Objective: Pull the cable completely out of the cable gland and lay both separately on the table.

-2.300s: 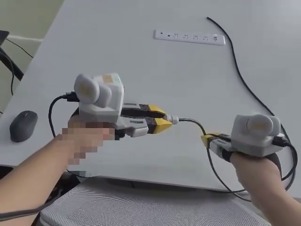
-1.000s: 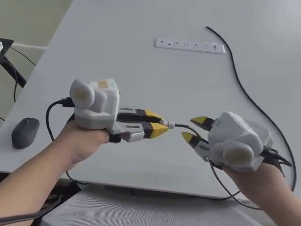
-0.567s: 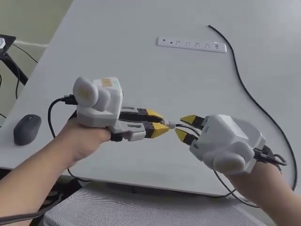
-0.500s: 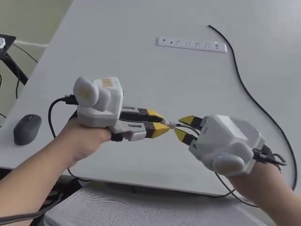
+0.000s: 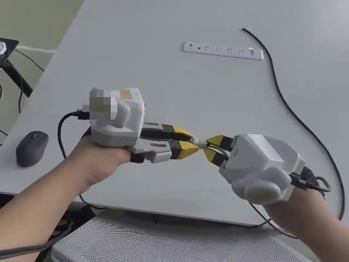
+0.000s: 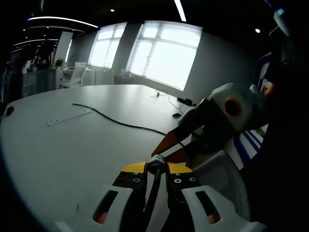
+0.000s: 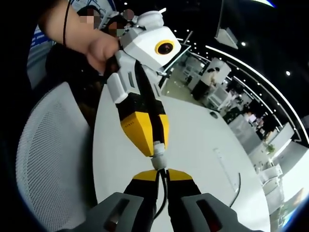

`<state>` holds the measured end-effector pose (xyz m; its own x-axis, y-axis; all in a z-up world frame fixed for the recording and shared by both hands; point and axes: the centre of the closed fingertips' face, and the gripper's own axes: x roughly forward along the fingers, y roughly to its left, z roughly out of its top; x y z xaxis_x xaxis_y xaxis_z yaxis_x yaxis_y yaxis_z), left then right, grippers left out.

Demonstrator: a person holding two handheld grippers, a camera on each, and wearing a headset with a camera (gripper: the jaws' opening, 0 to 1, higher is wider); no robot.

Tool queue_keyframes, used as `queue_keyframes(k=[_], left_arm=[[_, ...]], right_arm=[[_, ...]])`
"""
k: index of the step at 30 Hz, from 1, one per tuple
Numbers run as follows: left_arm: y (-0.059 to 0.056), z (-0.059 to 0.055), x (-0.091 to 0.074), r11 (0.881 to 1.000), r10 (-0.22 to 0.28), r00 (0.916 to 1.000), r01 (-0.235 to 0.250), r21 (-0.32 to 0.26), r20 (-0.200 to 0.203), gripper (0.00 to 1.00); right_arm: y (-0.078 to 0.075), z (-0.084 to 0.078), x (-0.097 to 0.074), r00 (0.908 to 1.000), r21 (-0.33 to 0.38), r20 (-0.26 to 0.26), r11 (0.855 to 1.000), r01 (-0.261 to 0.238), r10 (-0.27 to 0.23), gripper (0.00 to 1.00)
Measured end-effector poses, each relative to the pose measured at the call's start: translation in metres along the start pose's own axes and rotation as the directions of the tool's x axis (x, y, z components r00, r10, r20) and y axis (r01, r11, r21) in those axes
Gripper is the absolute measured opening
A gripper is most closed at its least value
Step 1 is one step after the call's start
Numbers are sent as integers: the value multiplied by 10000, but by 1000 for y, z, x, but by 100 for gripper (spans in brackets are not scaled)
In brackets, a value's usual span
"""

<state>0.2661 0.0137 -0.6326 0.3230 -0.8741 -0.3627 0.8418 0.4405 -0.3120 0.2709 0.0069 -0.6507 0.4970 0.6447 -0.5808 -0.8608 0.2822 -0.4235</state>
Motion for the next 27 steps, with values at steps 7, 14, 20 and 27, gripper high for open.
queue_keyframes(k=[7, 14, 20, 27], left_arm=[[1, 1, 1, 10000, 6, 10000, -6, 1, 59, 15], [0, 1, 2, 10000, -28, 10000, 28, 0, 68, 15], [0, 1, 4, 10000, -41, 10000, 41, 52, 1, 15], [3, 0, 7, 9999, 44, 10000, -43, 92, -58, 15]], right_arm=[[-4, -8, 0, 9998, 455, -152, 9989, 117, -110, 0], [-7, -18, -1, 9995, 1143, -281, 9933, 142, -111, 0], [-8, -21, 2, 10000, 2142, -99, 9768, 36, -16, 1], [-10, -24, 4, 10000, 2540, -55, 9672, 48, -35, 1]])
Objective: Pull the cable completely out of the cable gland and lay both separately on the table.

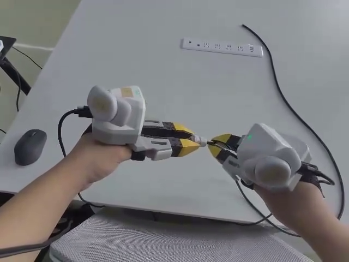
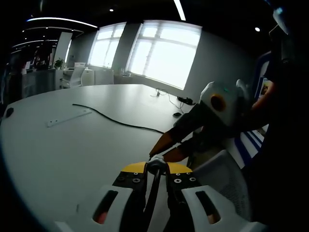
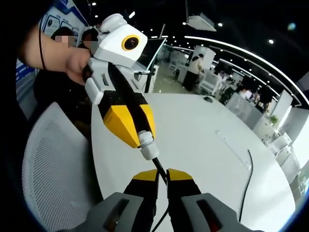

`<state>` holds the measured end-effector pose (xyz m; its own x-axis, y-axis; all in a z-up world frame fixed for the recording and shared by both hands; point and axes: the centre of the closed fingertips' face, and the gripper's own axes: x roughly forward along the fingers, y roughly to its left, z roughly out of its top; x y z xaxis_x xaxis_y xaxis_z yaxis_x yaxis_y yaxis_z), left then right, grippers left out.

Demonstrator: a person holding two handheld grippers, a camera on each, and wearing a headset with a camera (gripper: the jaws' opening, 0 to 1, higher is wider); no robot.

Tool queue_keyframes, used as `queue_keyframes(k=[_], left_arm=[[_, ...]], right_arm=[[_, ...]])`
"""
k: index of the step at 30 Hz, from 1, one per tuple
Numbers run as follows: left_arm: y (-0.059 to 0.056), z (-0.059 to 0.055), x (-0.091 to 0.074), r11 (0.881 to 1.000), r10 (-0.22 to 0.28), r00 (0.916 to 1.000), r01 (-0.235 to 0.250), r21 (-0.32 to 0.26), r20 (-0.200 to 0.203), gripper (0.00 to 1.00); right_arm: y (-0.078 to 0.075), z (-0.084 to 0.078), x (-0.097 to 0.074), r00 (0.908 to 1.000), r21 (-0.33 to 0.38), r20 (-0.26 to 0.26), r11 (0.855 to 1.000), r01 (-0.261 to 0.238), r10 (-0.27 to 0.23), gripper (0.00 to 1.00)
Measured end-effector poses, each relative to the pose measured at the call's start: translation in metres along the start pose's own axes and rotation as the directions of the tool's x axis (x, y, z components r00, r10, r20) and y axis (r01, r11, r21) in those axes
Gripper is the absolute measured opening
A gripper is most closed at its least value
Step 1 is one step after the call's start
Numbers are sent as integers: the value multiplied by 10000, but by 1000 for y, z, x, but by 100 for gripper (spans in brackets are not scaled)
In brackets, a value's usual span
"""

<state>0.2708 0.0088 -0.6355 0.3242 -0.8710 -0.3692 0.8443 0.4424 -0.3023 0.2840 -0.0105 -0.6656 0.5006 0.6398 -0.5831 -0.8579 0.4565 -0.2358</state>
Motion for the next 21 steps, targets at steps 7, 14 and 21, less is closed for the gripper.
queue_keyframes(k=[7, 14, 21], left_arm=[[2, 4, -2, 9999, 1, 9999, 1, -138, 172, 15], [2, 5, 0, 9999, -38, 9998, 41, -143, 219, 15], [3, 5, 3, 9999, -1, 9998, 4, -124, 206, 15]], right_arm=[[-16, -21, -1, 9983, 739, -522, 9968, 308, -270, 1], [-24, -43, -4, 9966, 2160, -772, 9753, 458, -297, 0], [-27, -58, 2, 9955, 4228, -942, 9052, 444, -49, 1]])
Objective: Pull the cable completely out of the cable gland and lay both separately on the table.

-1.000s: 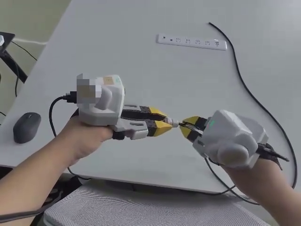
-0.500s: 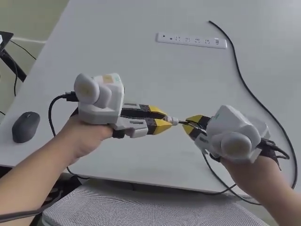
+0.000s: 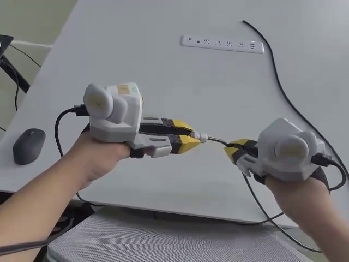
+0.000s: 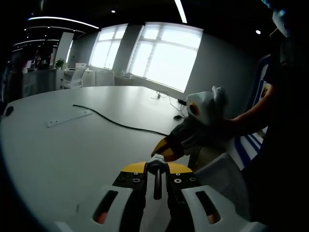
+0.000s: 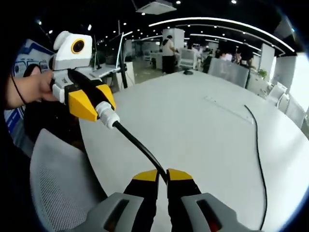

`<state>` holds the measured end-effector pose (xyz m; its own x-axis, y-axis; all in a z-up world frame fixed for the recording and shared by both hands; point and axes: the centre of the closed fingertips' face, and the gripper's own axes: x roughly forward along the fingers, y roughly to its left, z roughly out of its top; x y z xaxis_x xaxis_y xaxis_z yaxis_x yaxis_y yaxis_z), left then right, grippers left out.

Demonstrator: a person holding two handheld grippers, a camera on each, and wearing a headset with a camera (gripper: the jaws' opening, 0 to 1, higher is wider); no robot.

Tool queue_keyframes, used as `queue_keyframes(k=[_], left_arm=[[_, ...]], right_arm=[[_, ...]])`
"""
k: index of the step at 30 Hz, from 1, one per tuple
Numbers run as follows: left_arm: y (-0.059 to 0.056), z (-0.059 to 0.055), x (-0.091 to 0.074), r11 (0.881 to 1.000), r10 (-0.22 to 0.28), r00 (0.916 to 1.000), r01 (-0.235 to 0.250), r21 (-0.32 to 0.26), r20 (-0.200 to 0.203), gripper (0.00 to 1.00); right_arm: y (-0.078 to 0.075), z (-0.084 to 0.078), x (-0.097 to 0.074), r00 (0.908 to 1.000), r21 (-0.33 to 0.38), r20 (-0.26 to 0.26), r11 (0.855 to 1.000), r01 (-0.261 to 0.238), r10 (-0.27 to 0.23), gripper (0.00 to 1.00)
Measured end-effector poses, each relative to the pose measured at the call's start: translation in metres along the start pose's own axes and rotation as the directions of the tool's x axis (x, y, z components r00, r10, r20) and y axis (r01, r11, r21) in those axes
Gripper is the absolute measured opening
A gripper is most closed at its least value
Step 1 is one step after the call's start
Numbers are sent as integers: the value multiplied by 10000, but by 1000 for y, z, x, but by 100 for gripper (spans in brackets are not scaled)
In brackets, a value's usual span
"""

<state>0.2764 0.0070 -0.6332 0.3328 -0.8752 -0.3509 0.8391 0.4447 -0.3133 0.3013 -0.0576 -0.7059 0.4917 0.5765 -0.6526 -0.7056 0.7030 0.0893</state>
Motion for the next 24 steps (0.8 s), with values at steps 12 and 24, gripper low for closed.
queue_keyframes(k=[12, 24], left_arm=[[0, -5, 5, 10000, 7, 9998, -6, 39, -184, 15], [1, -2, 6, 10000, 30, 9999, -31, -52, -135, 15]], right_arm=[[-3, -13, 4, 9997, 1127, -188, 9935, -154, 176, 1], [-2, -10, -3, 9997, 494, 29, 9985, -253, 251, 2]])
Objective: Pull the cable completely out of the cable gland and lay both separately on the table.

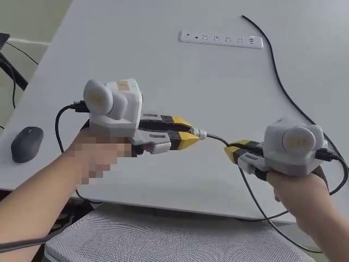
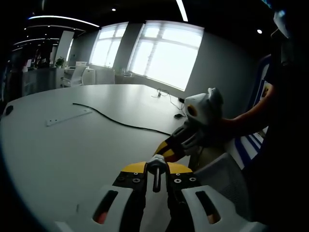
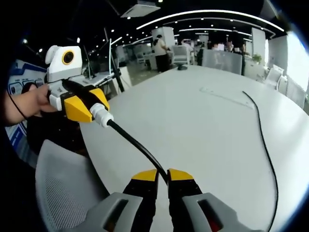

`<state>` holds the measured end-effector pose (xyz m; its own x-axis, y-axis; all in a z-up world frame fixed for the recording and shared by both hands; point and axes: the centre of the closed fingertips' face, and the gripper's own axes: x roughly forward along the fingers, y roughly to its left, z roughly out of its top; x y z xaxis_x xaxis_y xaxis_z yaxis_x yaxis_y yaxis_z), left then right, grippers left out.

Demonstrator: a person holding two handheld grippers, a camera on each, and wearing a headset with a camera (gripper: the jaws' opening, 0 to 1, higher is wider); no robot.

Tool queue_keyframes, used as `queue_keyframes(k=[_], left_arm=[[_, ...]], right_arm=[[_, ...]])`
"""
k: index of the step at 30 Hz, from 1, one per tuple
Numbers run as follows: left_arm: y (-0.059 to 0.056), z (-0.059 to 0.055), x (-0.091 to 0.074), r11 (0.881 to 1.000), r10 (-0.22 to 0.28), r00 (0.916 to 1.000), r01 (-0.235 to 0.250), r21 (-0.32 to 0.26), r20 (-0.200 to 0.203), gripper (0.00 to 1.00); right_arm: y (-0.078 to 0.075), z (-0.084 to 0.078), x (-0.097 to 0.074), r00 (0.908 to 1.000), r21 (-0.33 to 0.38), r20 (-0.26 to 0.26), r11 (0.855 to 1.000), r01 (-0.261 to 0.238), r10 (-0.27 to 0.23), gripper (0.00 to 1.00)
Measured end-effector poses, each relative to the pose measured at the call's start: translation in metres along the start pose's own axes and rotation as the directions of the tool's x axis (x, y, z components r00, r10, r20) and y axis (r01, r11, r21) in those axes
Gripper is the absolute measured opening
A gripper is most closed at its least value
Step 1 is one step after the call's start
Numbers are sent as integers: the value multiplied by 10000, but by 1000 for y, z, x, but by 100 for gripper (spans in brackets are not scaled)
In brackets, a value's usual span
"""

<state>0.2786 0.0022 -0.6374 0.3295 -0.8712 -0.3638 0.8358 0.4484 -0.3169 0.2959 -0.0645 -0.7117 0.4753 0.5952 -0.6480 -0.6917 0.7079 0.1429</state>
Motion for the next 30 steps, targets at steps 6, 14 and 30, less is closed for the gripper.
queue_keyframes(k=[6, 14, 30], left_arm=[[3, -1, 0, 9999, 128, 9999, -128, -18, -67, 15], [2, -1, -2, 9999, 142, 9999, -142, -29, -56, 15], [0, -1, -3, 9999, 123, 9999, -123, -80, -30, 15]], right_arm=[[0, 5, -5, 10000, -878, 36, 9961, 71, -68, 10], [26, 41, -11, 9964, -2898, 685, 9567, -280, 499, 22], [61, 57, -4, 9930, -5997, 623, 7990, -434, 1007, 3]])
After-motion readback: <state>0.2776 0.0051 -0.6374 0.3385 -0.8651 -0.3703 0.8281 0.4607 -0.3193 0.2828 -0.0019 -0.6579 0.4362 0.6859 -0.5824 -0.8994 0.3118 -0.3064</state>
